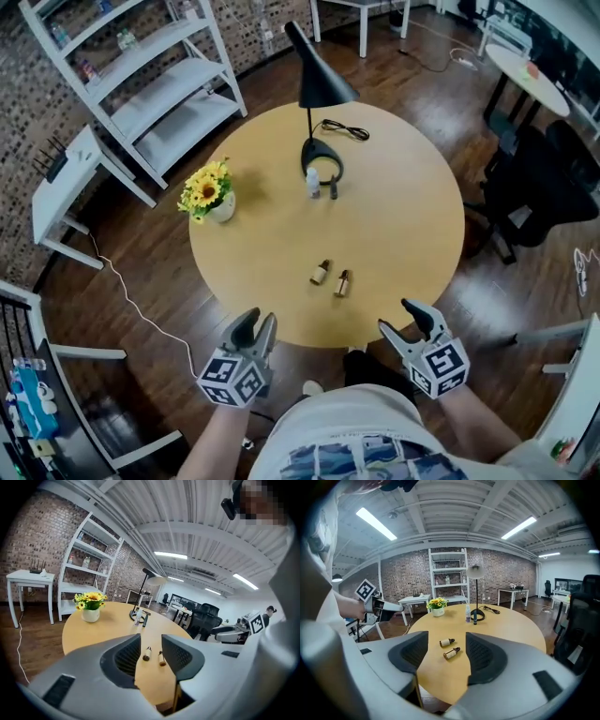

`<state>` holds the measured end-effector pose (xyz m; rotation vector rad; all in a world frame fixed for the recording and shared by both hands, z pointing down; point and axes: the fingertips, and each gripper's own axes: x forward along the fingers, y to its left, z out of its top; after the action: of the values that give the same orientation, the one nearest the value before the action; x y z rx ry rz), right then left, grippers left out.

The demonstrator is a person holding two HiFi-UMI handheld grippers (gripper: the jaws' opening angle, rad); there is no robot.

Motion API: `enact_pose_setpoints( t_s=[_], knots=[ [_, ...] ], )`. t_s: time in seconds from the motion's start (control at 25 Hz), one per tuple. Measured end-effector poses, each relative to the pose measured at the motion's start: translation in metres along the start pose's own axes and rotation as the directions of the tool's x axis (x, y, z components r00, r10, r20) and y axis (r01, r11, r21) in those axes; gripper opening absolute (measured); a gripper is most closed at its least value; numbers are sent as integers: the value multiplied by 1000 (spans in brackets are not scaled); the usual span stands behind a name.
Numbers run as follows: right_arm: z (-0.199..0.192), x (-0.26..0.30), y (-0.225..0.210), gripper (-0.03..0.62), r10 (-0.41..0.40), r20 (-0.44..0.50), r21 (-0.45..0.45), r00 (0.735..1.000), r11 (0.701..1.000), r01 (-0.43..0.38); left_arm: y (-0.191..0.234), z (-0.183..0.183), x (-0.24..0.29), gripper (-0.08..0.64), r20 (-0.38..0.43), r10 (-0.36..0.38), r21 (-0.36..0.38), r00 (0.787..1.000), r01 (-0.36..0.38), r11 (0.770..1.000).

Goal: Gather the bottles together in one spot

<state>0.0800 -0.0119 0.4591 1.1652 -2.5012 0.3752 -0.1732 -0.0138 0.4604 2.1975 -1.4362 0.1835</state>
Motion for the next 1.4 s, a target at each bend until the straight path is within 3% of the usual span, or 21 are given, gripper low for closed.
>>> enact_pose_setpoints(
  t_s=[0.12,0.32,0.68,1.16,1.4],
  knots=[
    [-4,-20,40,304,-35,-3,-8,999,999,35,0,-22,-52,119,-10,-19,-10,1000,19,1000],
    [-19,-45,101,304,-56,-23,-8,998,998,56,-1,-51,-122,124,-28,-50,-24,998,49,999],
    [-45,-75,156,304,-82,-50,19,995,996,83,-28,-100,-186,126,-115,-121,-50,986,116,992],
    [-59,-84,173,304,-89,-96,0,991,996,89,-39,-119,-200,126,-155,-159,-66,975,151,986],
    [-73,-56,157,302,-73,-158,-8,985,997,72,-28,-120,-191,130,-164,-114,-72,980,103,992]
  ],
)
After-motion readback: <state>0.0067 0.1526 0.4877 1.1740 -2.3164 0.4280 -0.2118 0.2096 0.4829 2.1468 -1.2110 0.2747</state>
